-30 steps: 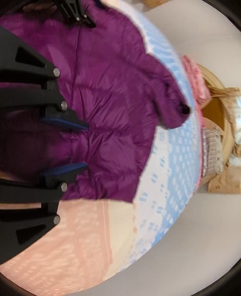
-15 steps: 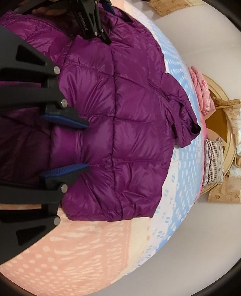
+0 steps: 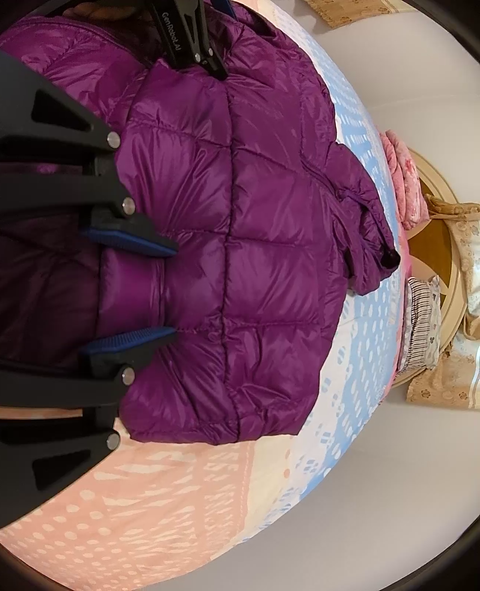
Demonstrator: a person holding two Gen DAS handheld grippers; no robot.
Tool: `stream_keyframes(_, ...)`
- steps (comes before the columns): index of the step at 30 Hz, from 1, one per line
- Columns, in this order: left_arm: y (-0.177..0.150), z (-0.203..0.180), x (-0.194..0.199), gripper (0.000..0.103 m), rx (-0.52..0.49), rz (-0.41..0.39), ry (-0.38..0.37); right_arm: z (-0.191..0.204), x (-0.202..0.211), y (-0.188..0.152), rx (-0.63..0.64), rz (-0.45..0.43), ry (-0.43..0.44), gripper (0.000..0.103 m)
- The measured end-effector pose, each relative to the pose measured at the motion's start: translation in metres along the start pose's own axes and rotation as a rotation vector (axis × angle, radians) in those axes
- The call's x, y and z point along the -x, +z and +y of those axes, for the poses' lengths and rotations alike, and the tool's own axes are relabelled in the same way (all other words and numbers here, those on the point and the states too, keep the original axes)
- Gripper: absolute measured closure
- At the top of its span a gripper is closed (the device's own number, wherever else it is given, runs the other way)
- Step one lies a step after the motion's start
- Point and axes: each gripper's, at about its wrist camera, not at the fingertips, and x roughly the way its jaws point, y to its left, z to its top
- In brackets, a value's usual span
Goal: Fold large clothes
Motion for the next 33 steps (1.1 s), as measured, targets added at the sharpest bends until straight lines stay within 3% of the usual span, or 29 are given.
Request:
stream_keyframes(16, 0.003, 0.015, 0.010, 0.001, 0.009, 0.033, -0.024, 0.005, 0.000, 0.002, 0.020, 0.012, -0.030, 0.058)
stream_keyframes(18, 0.001, 0.027, 0.023, 0.001, 0.020, 0.014, -0.019, 0.001, 0.010, 0.002, 0.009, 0.005, -0.042, 0.048)
stream_keyframes(21, -0.003, 0.062, 0.058, 0.001, 0.039, -0.059, -0.033, -0.001, 0.038, -0.005, -0.024, -0.043, -0.040, 0.033)
stream_keyframes(26, -0.031, 0.132, 0.086, 0.001, 0.051, -0.115, 0.066, 0.013, 0.077, -0.033, 0.016, -0.045, 0.029, 0.027)
stream_keyframes(33, -0.116, 0.257, 0.089, 0.001, 0.195, 0.000, 0.261, 0.028, 0.121, -0.085, 0.053, -0.061, 0.060, 0.021)
